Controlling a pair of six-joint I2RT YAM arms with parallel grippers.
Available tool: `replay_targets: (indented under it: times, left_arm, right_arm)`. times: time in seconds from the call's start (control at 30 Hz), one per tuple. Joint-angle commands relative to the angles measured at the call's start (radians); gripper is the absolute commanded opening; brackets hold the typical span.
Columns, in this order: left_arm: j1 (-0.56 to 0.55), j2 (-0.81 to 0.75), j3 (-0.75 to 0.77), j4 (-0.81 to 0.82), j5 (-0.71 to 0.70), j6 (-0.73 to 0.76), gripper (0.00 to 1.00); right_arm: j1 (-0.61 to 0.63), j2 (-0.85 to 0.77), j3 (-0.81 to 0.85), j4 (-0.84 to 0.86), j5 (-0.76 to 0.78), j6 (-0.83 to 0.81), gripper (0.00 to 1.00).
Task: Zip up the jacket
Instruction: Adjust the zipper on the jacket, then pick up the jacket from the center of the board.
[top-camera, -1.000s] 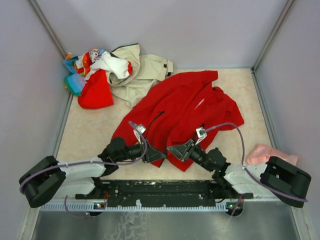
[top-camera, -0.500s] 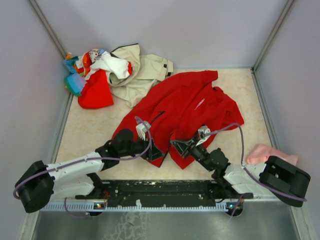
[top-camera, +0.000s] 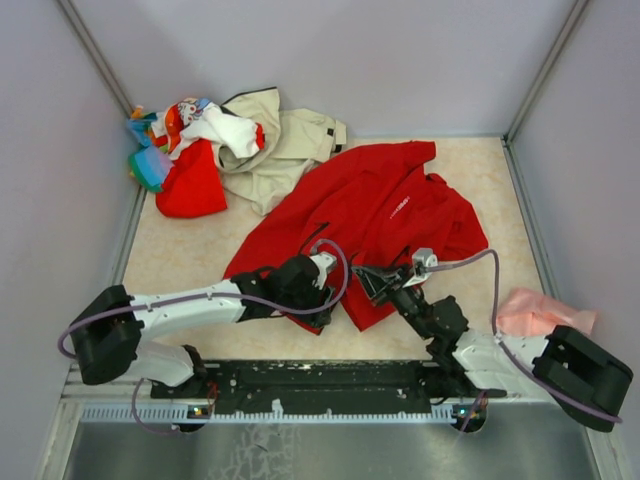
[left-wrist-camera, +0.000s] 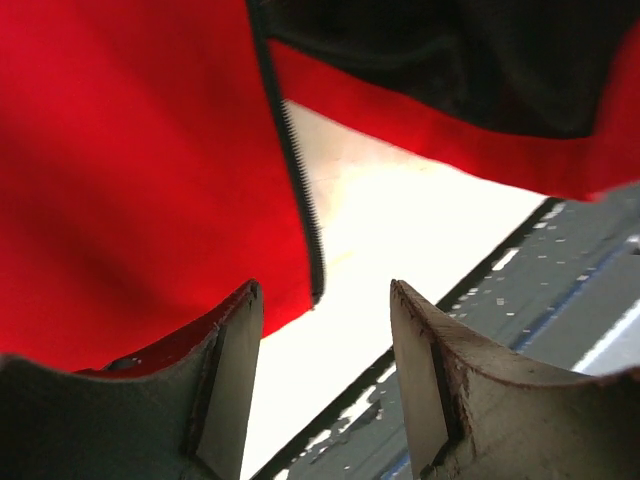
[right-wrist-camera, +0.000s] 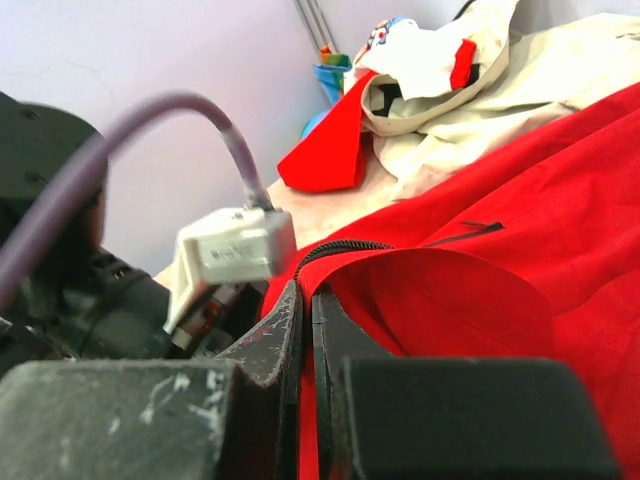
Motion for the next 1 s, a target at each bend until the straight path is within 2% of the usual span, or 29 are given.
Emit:
replay_targets:
  times: [0.0,0.4,0.73,0.8,0.97]
  left_arm:
    - [-0.013,0.065,0.056,-0.17,-0.119,0.037,0.59]
    - [-0.031,0.242,0.116,-0.211,-0.158,0.036,0.6]
    - [-0.073,0.391,0.162,-0.314,-0.233,-0.011,0.6]
    - [-0.085,0.417,0.168,-0.338,-0.245,-0.027,0.59]
    - [-0.097,0.461,0.15,-0.344,-0.24,-0.054,0.49]
  right_arm:
    - [-0.009,-0.059,-0.153,0.043,0.058,-0.027,0.0]
    - [-0.01,-0.199,-0.176,-0.1,0.088,-0.033,0.0]
    - [-0.011,-0.226,-0.176,-0.128,0.092,-0.032,0.0]
    - [-0.011,-0.226,-0.176,-0.127,0.094,-0.032,0.0]
    - [-0.011,-0.224,-0.176,-0.125,0.097,-0.032,0.0]
